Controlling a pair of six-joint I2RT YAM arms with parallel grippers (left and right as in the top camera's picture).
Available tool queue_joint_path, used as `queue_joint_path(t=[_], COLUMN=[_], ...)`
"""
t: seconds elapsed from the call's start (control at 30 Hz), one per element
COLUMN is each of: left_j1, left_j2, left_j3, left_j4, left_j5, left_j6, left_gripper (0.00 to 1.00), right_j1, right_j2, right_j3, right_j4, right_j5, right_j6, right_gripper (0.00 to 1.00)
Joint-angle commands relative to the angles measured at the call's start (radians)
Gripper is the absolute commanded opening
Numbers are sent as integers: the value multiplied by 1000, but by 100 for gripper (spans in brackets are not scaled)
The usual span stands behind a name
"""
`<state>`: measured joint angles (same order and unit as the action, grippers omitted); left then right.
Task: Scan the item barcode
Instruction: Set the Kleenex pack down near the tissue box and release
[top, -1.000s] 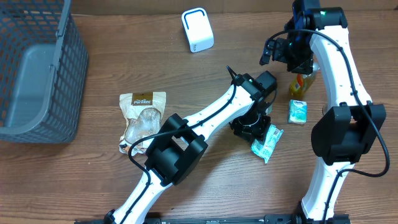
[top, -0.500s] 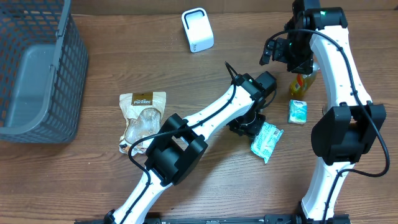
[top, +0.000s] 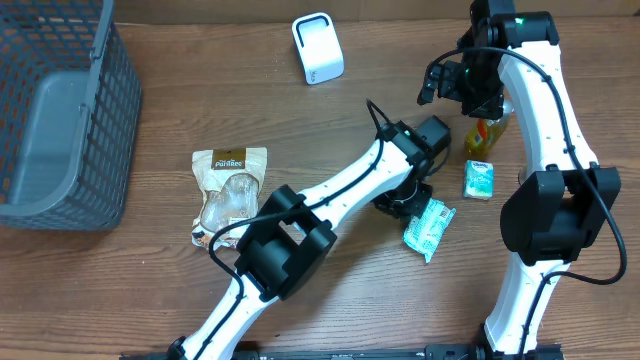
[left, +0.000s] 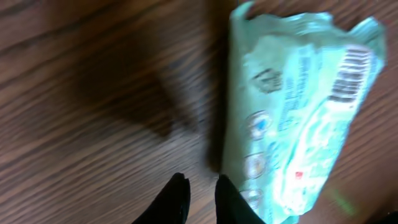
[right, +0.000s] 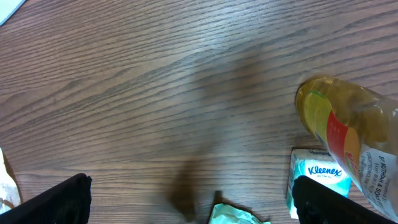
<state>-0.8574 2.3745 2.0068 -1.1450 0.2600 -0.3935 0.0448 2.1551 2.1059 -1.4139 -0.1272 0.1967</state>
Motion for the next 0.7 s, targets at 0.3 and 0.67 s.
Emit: queue_joint_path(t=[0.3, 0.67], left_j1=[-80, -79], left_j2=[8, 8], left_j3=[-2, -2], left_j4=[73, 12], left_j5=[-9, -8], left_j6=[-15, -10], left_gripper=[18, 37], right_j1=[0, 0], right_j2=[-18, -18], right_j3=[25, 25], right_j4=[3, 3], right_j5=[-6, -6], right_j6=[-8, -8], right_gripper=[100, 100])
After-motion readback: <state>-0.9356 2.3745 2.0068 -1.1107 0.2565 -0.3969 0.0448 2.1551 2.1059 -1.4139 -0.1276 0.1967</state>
